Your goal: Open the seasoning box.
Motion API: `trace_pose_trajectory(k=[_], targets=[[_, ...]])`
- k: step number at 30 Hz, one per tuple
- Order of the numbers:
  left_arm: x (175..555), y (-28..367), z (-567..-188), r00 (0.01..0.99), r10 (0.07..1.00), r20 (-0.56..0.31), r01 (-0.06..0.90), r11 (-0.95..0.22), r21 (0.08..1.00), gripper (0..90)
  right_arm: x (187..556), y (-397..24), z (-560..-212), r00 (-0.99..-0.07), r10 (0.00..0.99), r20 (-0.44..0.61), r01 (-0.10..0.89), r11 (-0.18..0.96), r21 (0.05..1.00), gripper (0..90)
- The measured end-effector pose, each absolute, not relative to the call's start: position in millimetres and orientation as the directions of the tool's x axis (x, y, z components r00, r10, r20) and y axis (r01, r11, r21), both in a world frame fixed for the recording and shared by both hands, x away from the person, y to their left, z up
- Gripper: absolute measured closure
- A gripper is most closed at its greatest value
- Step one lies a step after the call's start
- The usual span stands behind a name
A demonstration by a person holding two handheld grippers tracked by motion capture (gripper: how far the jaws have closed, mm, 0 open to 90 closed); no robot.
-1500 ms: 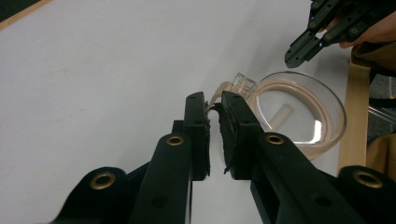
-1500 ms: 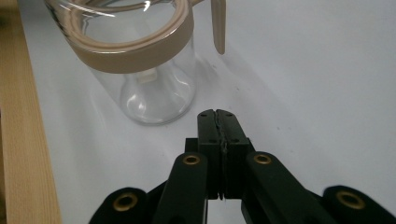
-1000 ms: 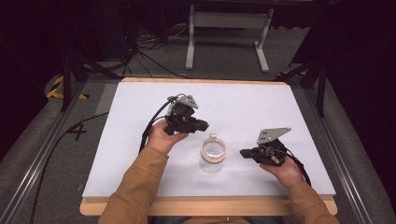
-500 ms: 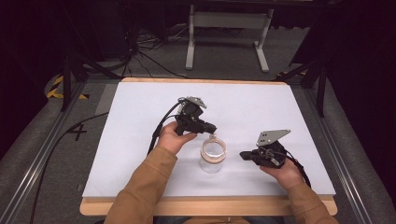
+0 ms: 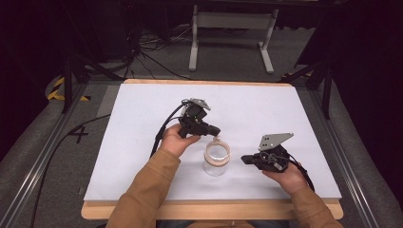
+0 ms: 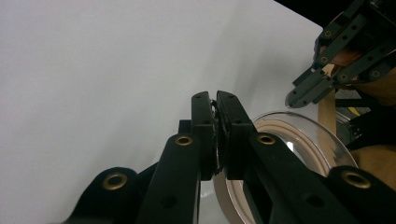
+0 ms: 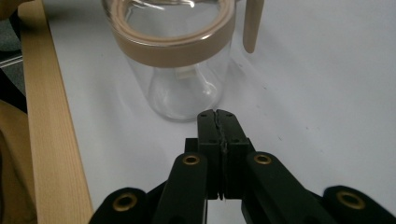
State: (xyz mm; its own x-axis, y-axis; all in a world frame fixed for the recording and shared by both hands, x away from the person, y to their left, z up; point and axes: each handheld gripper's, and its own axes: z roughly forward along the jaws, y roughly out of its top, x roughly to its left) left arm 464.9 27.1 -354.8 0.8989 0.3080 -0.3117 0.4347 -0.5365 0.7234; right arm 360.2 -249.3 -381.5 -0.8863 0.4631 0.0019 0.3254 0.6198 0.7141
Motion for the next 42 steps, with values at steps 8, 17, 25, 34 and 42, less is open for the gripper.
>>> trace_pose_trajectory(k=[8,17,25,34,42], targets=[[467,28,-356,0.898,0.298,-0.324,0.438,-0.534,0.723,86.4,355,-242,-376,-0.897,0.441,-0.006,0.300,0.620,0.725,89.5],[466,27,-356,0.901,0.297,-0.316,0.431,-0.533,0.728,86.6,349,-234,-371,-0.911,0.413,0.009,0.285,0.613,0.737,89.5],[468,28,-357,0.899,0.294,-0.325,0.436,-0.529,0.728,86.7,347,-229,-370,-0.919,0.393,0.012,0.274,0.618,0.737,89.5],[468,28,-357,0.898,0.293,-0.328,0.438,-0.527,0.728,86.7,342,-222,-366,-0.933,0.359,0.034,0.262,0.610,0.747,89.5],[468,25,-360,0.899,0.315,-0.303,0.433,-0.543,0.719,89.6,340,-215,-365,-0.936,0.349,0.043,0.259,0.603,0.755,89.5]])
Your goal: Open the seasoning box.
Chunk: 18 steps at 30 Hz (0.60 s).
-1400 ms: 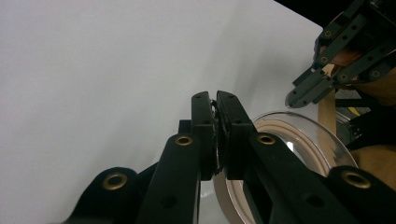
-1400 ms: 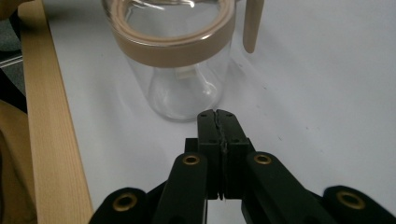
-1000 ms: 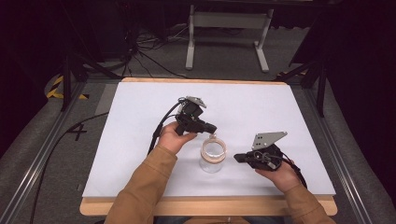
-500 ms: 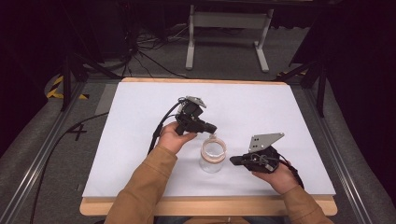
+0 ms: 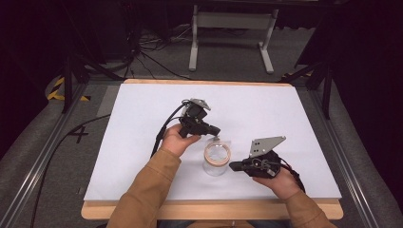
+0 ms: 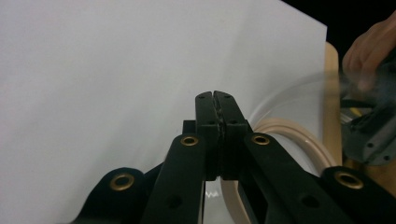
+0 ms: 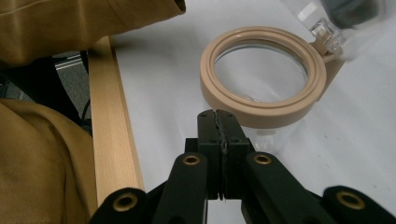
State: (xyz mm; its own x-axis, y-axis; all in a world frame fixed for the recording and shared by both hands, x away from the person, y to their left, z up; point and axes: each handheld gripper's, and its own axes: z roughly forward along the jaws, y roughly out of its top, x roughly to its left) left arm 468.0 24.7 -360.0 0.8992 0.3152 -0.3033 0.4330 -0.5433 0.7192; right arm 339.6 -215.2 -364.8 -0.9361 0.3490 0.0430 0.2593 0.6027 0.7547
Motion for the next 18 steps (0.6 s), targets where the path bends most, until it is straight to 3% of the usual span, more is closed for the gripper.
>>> trace_pose_trajectory(k=[18], targets=[[470,27,-360,0.896,0.301,-0.326,0.441,-0.536,0.720,88.7,350,-209,-351,-0.866,0.500,0.015,0.275,0.452,0.848,89.9]])
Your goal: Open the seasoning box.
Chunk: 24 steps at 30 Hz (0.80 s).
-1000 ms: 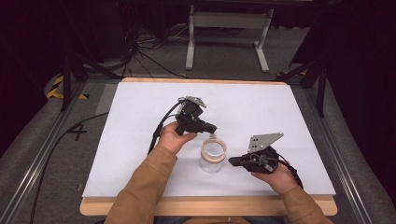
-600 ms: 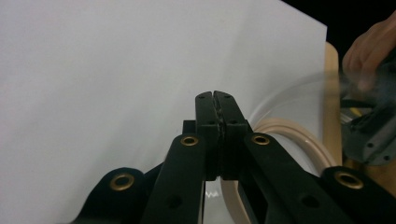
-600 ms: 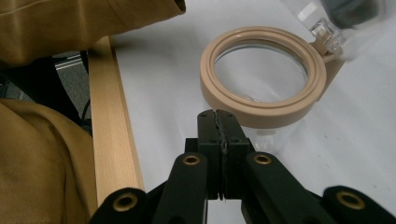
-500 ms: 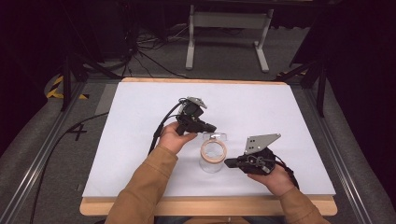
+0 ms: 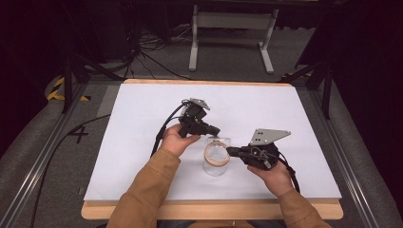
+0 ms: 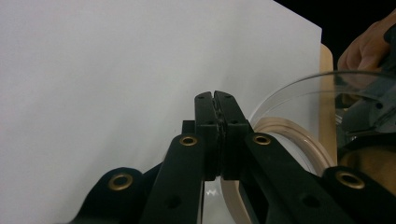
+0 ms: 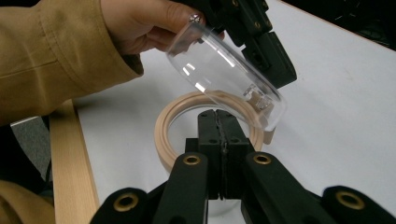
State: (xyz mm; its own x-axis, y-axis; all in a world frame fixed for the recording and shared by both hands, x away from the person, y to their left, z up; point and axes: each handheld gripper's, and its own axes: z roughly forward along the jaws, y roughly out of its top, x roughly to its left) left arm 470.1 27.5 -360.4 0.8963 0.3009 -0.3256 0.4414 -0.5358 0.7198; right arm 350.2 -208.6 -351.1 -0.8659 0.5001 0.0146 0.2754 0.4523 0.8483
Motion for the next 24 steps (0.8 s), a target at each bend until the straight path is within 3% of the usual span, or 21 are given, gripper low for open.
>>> trace_pose_trajectory(k=[24], targets=[[444,79,-326,0.881,0.378,-0.286,0.442,-0.437,0.784,83.3,360,-214,-341,-0.872,0.489,0.007,0.236,0.408,0.882,89.9]])
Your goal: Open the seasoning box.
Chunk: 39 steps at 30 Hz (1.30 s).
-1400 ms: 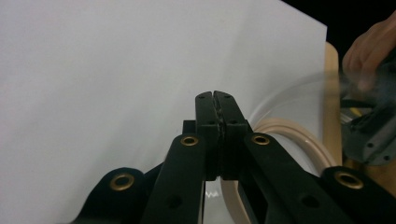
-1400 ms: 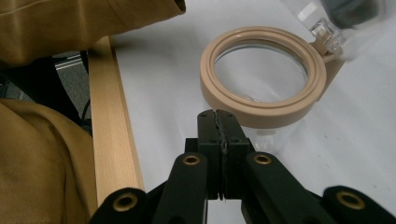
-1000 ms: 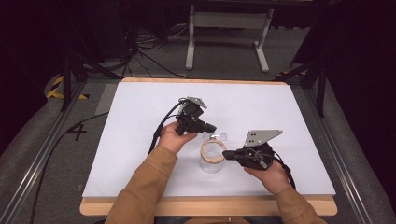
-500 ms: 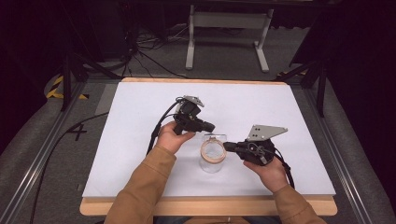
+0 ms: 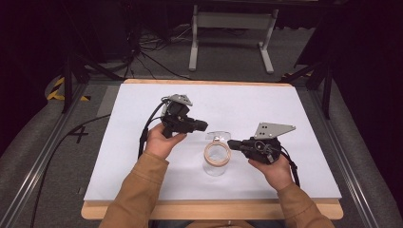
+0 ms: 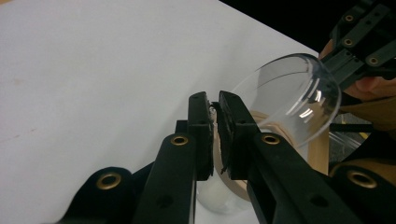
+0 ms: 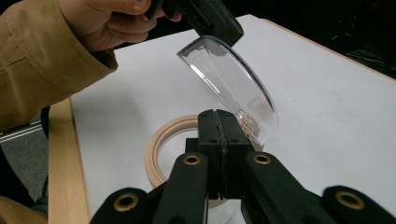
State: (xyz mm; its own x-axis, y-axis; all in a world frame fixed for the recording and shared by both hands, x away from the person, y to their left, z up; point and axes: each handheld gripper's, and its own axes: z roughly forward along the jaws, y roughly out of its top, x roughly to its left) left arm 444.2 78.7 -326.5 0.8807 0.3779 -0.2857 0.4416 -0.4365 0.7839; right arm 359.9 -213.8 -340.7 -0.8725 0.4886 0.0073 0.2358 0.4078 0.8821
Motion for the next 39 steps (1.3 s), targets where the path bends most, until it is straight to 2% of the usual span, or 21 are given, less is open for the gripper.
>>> trace_pose_trajectory(k=[23,27,32,34,36,39], targets=[[417,135,-325,0.825,0.491,-0.280,0.486,-0.364,0.794,81.5,396,-213,-342,-0.845,0.532,0.041,0.266,0.354,0.897,89.9],[415,139,-326,0.822,0.494,-0.282,0.488,-0.356,0.797,81.5,401,-215,-344,-0.838,0.543,0.059,0.285,0.343,0.895,89.9],[415,142,-324,0.824,0.494,-0.278,0.483,-0.354,0.801,81.0,399,-213,-340,-0.849,0.526,0.046,0.263,0.346,0.900,89.9],[414,142,-324,0.821,0.495,-0.285,0.488,-0.347,0.801,78.9,396,-213,-336,-0.856,0.516,0.038,0.251,0.350,0.902,89.7],[414,144,-322,0.840,0.466,-0.278,0.469,-0.365,0.804,70.5,392,-217,-332,-0.866,0.500,0.027,0.230,0.349,0.908,89.6],[412,145,-319,0.848,0.470,-0.246,0.450,-0.392,0.802,67.2,388,-225,-325,-0.874,0.485,0.012,0.209,0.355,0.911,89.5]])
